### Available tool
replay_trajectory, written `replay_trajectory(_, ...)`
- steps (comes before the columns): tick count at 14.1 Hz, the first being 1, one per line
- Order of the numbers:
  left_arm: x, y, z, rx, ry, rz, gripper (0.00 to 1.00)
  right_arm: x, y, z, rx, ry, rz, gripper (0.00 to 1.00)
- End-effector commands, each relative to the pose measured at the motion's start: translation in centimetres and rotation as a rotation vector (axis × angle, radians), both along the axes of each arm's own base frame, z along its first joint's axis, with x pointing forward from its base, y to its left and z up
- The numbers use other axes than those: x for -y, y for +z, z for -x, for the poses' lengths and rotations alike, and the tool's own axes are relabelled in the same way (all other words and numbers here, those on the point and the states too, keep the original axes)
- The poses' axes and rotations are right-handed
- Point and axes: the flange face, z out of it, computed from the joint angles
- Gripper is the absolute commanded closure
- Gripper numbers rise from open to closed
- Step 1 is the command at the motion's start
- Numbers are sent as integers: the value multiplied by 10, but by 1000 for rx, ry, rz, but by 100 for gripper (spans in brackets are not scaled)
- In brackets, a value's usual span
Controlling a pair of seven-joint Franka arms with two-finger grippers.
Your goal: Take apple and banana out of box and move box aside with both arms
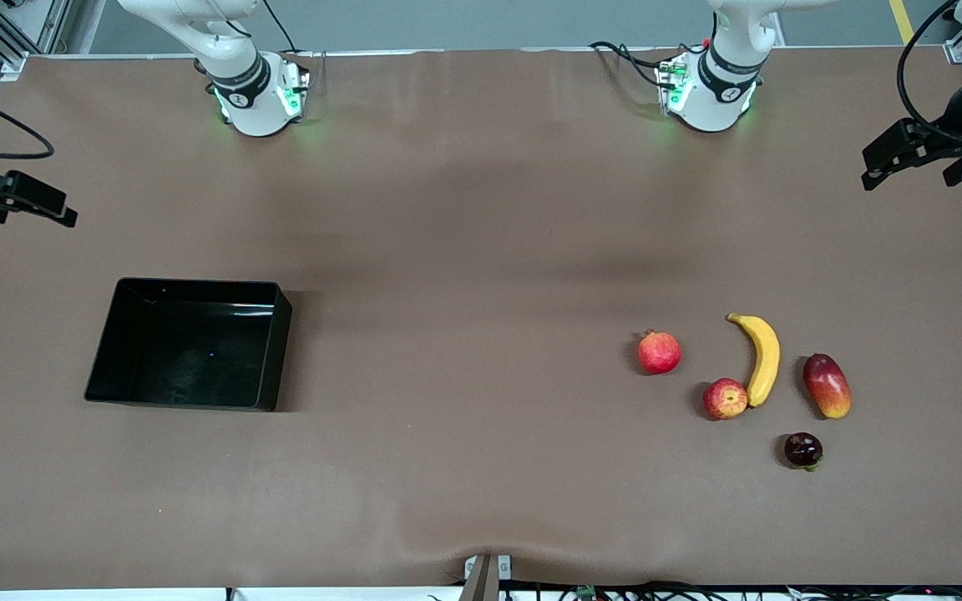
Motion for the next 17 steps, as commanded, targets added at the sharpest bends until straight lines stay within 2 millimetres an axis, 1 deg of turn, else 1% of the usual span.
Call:
replay_trajectory(1,-1,1,3,2,2,18,0,0,10,12,-3,-13,15,0)
replay_trajectory(4,-2,9,6,19,2,19,0,0,14,12,5,-10,15,0)
replay_trajectory(5,-2,9,6,19,4,17,0,-1,17,12,11,-7,15,0)
replay_trajectory(9,-2,6,4,13,8,19,0,0,20,12,17,-3,15,0)
replay_trajectory(14,-2,9,6,19,7,19,0,9,18,10,17,-13,22,0)
replay_trajectory(17,-2,9,5,17,1,19,0,10,15,9,13,-4,40,0)
